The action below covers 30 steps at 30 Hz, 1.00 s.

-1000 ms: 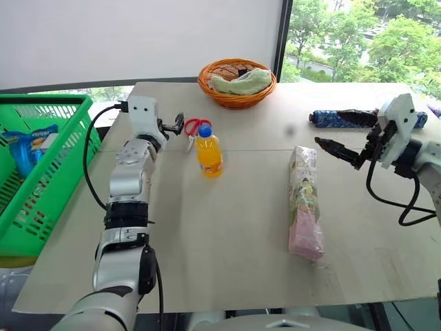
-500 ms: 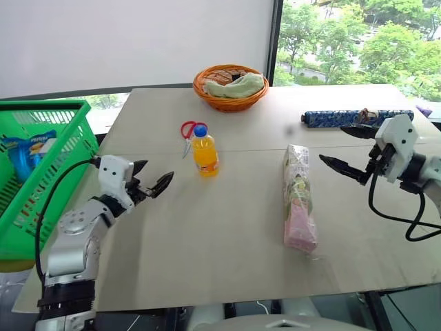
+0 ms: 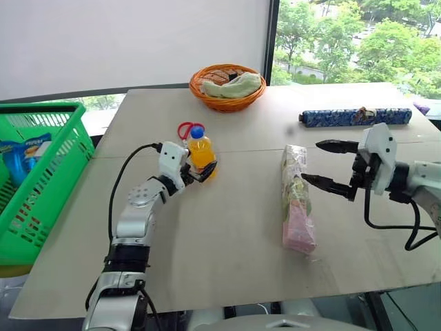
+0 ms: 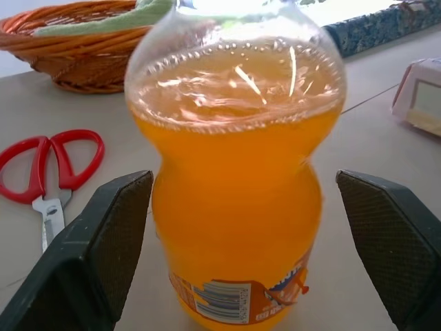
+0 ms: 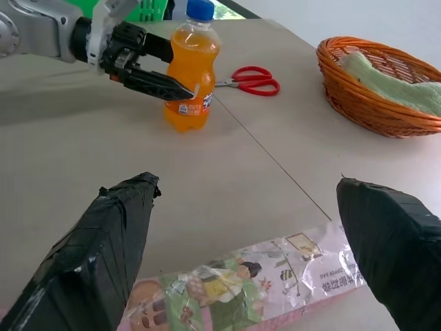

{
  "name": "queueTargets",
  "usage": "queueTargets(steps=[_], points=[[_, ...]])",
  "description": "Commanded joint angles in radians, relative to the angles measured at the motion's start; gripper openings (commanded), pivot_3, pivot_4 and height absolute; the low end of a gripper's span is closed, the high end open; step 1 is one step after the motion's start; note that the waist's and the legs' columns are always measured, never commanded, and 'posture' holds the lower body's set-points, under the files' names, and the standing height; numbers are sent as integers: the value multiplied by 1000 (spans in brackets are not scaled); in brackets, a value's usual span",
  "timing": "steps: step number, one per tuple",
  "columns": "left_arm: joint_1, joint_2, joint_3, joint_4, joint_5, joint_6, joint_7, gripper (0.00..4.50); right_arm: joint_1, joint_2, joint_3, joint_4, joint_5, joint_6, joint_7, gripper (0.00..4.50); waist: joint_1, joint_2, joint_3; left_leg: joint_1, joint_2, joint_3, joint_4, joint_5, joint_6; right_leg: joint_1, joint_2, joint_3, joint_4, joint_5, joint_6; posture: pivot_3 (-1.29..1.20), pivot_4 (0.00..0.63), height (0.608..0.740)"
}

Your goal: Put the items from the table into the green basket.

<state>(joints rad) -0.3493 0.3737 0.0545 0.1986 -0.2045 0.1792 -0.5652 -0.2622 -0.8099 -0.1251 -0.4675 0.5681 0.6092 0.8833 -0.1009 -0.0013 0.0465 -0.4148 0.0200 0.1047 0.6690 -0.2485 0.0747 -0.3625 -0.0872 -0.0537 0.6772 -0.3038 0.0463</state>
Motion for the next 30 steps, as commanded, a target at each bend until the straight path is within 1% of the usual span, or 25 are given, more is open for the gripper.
queueTargets(steps=[1,4,7,9,10,11,12,16,19,20,22,24,25,26,27,29,30], points=[[-58,-26,-9,55,42,-51,56,4421,10,10,-22,-46,12,1,-30,4500,3,0,0,0,0,0,0,0,0,0,0,0,0,0,0,-258,0,740],[-114,-56,-14,151,66,-97,86,4421,19,22,-19,-58,15,6,-49,4500,1,0,0,0,0,0,1,0,1,0,0,0,1,0,0,-268,0,740],[-161,-78,-16,227,78,-147,93,4421,20,25,-29,-71,77,62,-48,4500,0,0,0,0,0,0,1,0,0,0,0,0,1,0,0,-274,0,740],[-175,-89,-16,249,64,-174,70,3894,20,22,-30,-77,88,73,-46,4500,-3,0,0,0,0,0,1,0,1,0,0,0,1,0,0,-274,0,740],[-177,-92,-18,254,59,-180,58,3763,20,18,-28,-78,85,74,-47,4500,-6,0,0,0,0,0,1,0,1,0,0,0,0,0,0,-274,0,740],[-179,-93,-19,260,59,-185,52,3289,20,16,-27,-78,86,77,-49,4500,-8,0,0,-1,0,0,1,0,1,0,0,0,0,0,0,-274,0,740],[-180,-93,-18,264,61,-189,53,3077,19,14,-26,-78,85,78,-49,4500,-10,0,0,-1,0,0,1,0,1,0,0,-1,0,0,0,-274,0,740],[-197,-75,5,286,70,-198,82,3065,4,16,-14,-70,74,72,-45,4500,-11,0,0,-1,0,0,1,0,1,0,0,-1,0,0,0,-247,0,740],[-235,-37,61,262,55,-176,136,3065,-33,25,-2,-56,76,68,-43,4500,-19,-1,0,-1,0,0,2,0,1,0,0,-1,1,0,0,-226,0,740],[-260,-10,96,257,52,-171,175,3065,-52,34,0,-51,84,71,-45,4500,-23,-1,0,-1,0,0,2,0,1,0,0,-1,1,0,0,-226,0,740],[-337,95,187,300,71,-153,310,3065,-98,62,4,-42,117,84,-48,4500,-31,-8,4,-1,1,0,2,0,1,-1,2,0,3,0,0,-206,0,740],[-416,226,276,396,78,-130,435,3065,-127,89,11,-37,127,69,-45,4500,-46,-11,5,-2,2,-1,2,0,0,-2,4,0,3,0,0,-159,0,740],[-438,266,291,431,81,-128,466,3065,-134,97,13,-35,127,65,-41,4500,-52,-13,4,-2,3,-2,1,0,0,-3,6,1,3,0,0,-159,0,740],[-461,339,312,483,93,-128,501,3065,-150,111,15,-30,142,71,-41,4500,-53,-13,4,-3,3,-1,0,0,0,-5,7,3,2,0,0,-159,0,740],[-474,383,322,516,103,-130,520,3065,-160,119,16,-26,154,77,-41,4500,-53,-13,3,-3,3,-1,0,0,0,-5,7,3,1,0,0,-159,0,740],[-482,512,328,610,149,-158,553,3065,-211,150,10,-2,191,94,-54,4500,-48,-12,3,-3,2,0,-1,-1,1,-6,5,3,1,0,1,-159,0,740],[-479,555,321,641,167,-172,552,3065,-234,162,6,9,206,101,-62,4500,-47,-12,3,-3,0,0,-2,-1,2,-7,4,3,1,0,1,-159,0,740]])
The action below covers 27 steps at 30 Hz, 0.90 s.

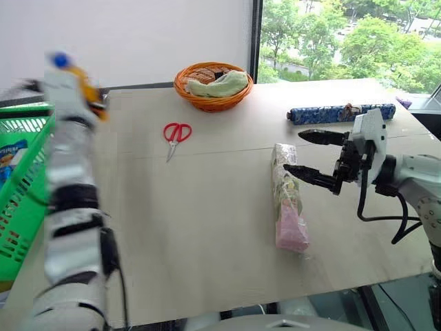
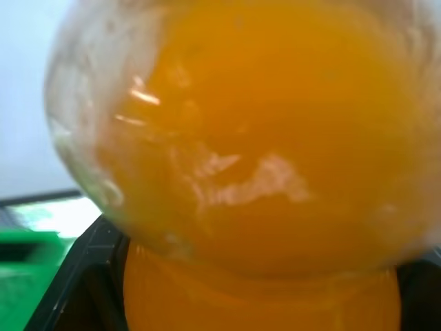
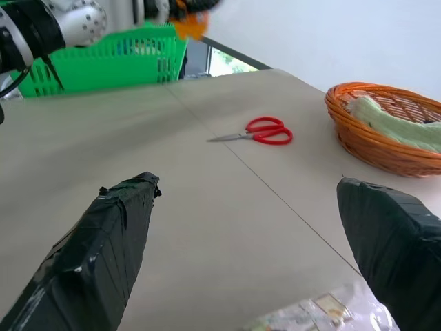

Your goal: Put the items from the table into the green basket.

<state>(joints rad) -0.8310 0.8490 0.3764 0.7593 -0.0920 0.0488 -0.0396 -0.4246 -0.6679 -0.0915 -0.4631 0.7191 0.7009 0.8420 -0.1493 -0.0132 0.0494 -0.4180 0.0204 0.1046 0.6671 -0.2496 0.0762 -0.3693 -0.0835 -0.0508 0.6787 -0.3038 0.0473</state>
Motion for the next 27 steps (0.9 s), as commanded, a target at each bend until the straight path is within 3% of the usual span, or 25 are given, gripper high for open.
queueTargets(steps=[1,5,8,9,10,17,21,24,27], points=[[8,118,-12,114,72,-50,20,3065,-92,34,-30,15,65,14,-30,4500,4,0,0,0,-1,0,0,0,0,0,-1,-1,0,0,0,-159,0,740],[27,171,-8,198,76,-70,5,3065,-119,54,-14,20,74,19,-38,4500,55,-8,-4,-1,-2,-1,1,0,0,0,-3,-5,-1,0,1,-113,0,740],[44,161,-14,214,76,-81,5,3065,-122,59,-4,20,80,19,-38,4500,83,-16,-9,-3,-2,-1,2,-1,-3,-1,-5,-6,0,0,0,-113,0,740],[43,148,-13,217,70,-79,4,4120,-124,60,-3,20,84,21,-37,4500,87,-19,-11,-4,-2,-2,3,-2,-7,-2,-5,-7,1,0,0,-113,0,740],[42,139,-14,217,68,-75,5,4451,-126,62,-3,18,89,23,-38,4500,91,-21,-13,-4,-2,-2,3,-2,-7,-2,-6,-7,1,0,0,-98,0,740],[-13,87,51,230,-7,-66,49,4451,-125,49,-15,23,101,28,-32,4500,85,-24,-15,-4,-3,-3,1,-2,-8,-3,-8,-7,1,0,-1,-102,0,740],[-24,54,55,175,-35,-65,42,4451,-66,-3,-52,22,84,15,-9,4500,79,-22,-16,-12,-3,-2,2,0,-6,-10,-7,-7,2,0,-1,-114,0,740],[-27,-17,34,41,-110,-49,-107,4451,18,-63,-89,35,48,-6,10,4500,81,-22,-16,-13,-3,-2,2,1,-3,-10,-7,-8,1,0,0,-122,0,740],[13,-145,-68,-206,-223,80,-346,4451,133,-137,-131,62,-13,-47,43,4500,103,-22,-17,-14,-3,-3,4,1,-3,-9,-7,-11,0,0,0,-130,0,740]])
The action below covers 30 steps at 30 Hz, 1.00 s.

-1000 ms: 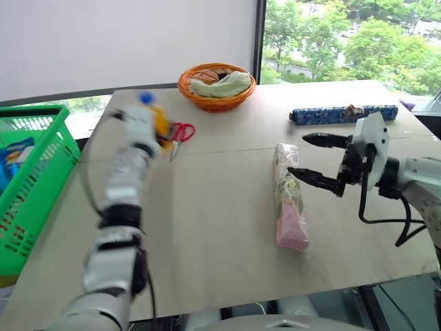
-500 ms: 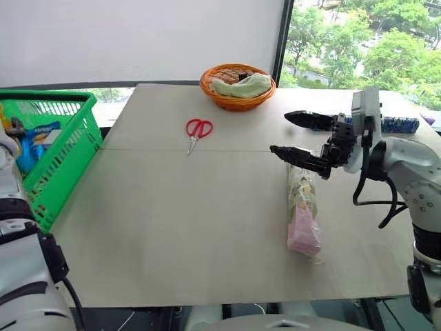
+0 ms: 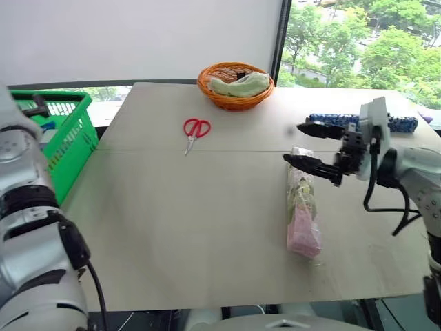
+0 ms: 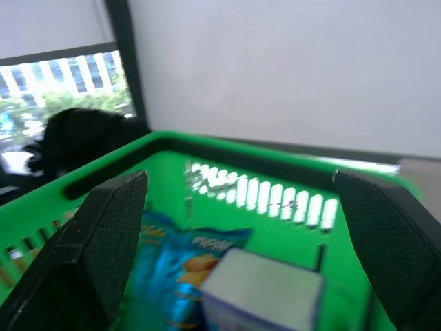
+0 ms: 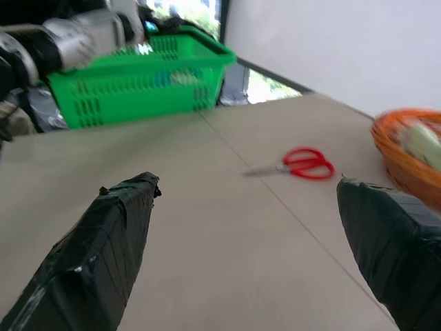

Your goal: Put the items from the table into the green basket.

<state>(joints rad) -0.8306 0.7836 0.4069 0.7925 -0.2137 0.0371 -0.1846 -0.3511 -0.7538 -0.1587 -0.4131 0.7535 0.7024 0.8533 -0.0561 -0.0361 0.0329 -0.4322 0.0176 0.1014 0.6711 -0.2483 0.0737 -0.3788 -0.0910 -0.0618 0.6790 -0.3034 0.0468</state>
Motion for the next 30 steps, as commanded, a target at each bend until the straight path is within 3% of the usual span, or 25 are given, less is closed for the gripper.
queueTargets(steps=[1,4,8,12,17,21,26,30], points=[[33,-119,-145,-322,-135,170,-268,4451,93,-71,-74,22,-66,-62,41,4500,11,1,-1,0,-1,0,1,0,0,2,-1,-1,0,0,0,-143,0,740],[99,-202,-336,-547,-143,390,-364,4451,159,-116,-87,41,-111,-100,66,4500,4,11,-5,2,-1,1,3,0,1,4,0,2,1,0,1,-165,0,740],[139,-396,-476,-713,-214,652,-334,4451,216,-111,-115,29,-120,-99,40,4500,-25,16,-7,5,1,2,4,0,1,4,5,6,4,0,1,-211,0,740],[152,-562,-574,-782,-228,805,-286,4451,298,-102,-177,-33,-104,-79,7,4500,-50,21,-6,5,4,3,4,0,1,4,9,9,5,0,1,-277,0,740],[121,-640,-678,-731,-131,911,-206,4451,466,-92,-298,-124,-116,-72,-41,4500,-66,28,-10,8,5,4,4,0,1,6,11,12,4,0,1,-357,0,740],[79,-702,-691,-673,-113,1077,-152,4451,639,-30,-397,-239,-99,-63,-84,4500,-84,30,-11,16,5,4,4,-2,4,12,12,13,3,-1,1,-419,0,740],[65,-747,-686,-631,-91,1157,-122,4451,759,0,-422,-315,-105,-56,-98,4500,-124,34,-15,18,4,4,4,-4,6,17,11,13,0,-1,1,-455,0,740],[44,-852,-545,-593,-131,1233,-68,4451,830,-9,-427,-326,-139,-72,-87,4500,-149,36,-16,19,5,3,3,-4,7,18,11,13,0,-1,1,-481,0,740]])
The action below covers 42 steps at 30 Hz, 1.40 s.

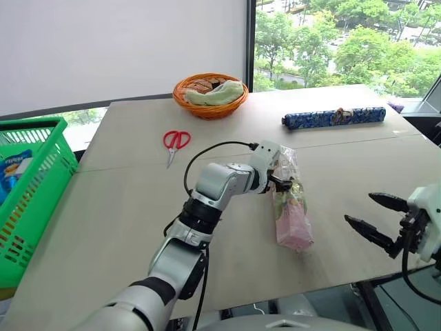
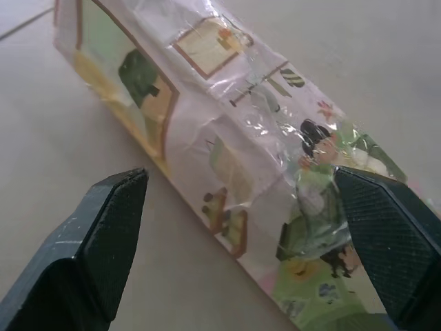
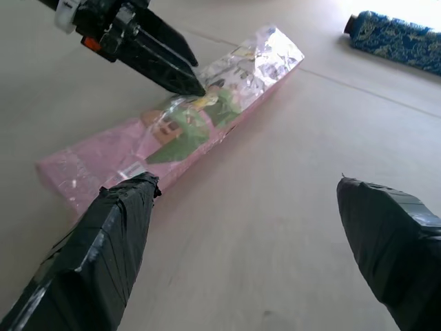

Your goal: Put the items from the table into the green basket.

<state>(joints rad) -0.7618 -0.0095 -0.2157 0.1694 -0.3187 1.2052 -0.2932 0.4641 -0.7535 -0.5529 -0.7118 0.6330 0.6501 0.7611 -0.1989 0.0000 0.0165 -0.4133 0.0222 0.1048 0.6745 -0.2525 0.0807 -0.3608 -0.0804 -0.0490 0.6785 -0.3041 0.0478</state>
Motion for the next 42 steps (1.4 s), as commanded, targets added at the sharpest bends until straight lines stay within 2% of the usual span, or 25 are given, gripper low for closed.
queueTargets(steps=[1,9,12,14,15,19,21,22,24,27,32,38,42], points=[[-31,-74,98,36,-28,79,47,4451,17,-8,-35,-26,-19,-23,3,4500,-12,0,0,0,0,0,0,0,0,0,0,0,0,0,0,-481,0,740],[28,-134,153,9,-3,168,123,4451,2,-4,-42,-25,-13,-27,-5,4500,-68,0,0,0,0,0,-1,0,1,0,0,0,0,0,0,-495,0,740],[52,-156,182,-2,-4,174,145,3766,-6,-5,-37,-28,-13,-25,-10,4500,-89,0,0,0,0,0,-1,0,1,0,0,0,0,0,1,-494,0,740],[53,-163,192,-3,-10,176,151,2895,-11,-6,-36,-32,-9,-22,-13,4500,-99,-1,1,1,0,-1,-2,0,0,0,1,1,0,0,1,-494,0,740],[51,-163,195,5,-7,166,157,2702,-13,-7,-36,-32,-9,-22,-13,4500,-107,-1,1,1,0,-1,-2,0,0,0,1,1,0,0,1,-494,0,740],[36,-181,238,39,3,103,198,1199,-24,-17,-33,-24,-12,-24,-3,4500,-120,-3,2,3,0,-1,-2,0,0,2,1,1,-1,-1,1,-484,0,740],[24,-189,276,44,-4,53,221,306,-38,-24,-28,-21,-5,-20,2,4500,-120,-4,2,4,0,-1,-2,-1,0,4,1,1,-1,-1,1,-475,0,740],[15,-177,278,43,-3,10,219,59,-53,-27,-25,-20,6,-16,3,4500,-121,-5,3,5,0,-1,-2,-1,0,5,1,1,-1,-1,1,-465,0,740],[-6,-145,285,43,-2,-50,215,59,-87,-31,-16,-19,34,-4,3,4500,-124,-8,6,10,-1,-1,-3,-3,-4,8,1,3,-1,-1,1,-455,0,740],[-60,-27,222,68,52,-157,156,59,-174,-32,15,11,65,16,-18,4500,-126,-10,9,17,-1,-2,-6,-3,-5,15,1,4,-5,-1,1,-427,0,740],[-209,193,161,179,146,-339,41,59,-386,-21,108,65,136,44,-40,4500,-134,-11,16,17,-1,-2,-6,-3,-5,14,1,4,-5,0,1,-372,0,740],[-345,449,159,341,295,-552,37,59,-675,15,347,182,100,33,-9,4500,-104,-13,20,13,-2,-2,-10,2,-5,9,1,5,-5,0,1,-305,0,740],[-387,689,147,379,423,-611,56,59,-880,90,480,301,81,9,54,4500,-76,-14,23,7,-2,1,-12,2,-6,-2,1,9,-1,0,1,-204,0,740]])
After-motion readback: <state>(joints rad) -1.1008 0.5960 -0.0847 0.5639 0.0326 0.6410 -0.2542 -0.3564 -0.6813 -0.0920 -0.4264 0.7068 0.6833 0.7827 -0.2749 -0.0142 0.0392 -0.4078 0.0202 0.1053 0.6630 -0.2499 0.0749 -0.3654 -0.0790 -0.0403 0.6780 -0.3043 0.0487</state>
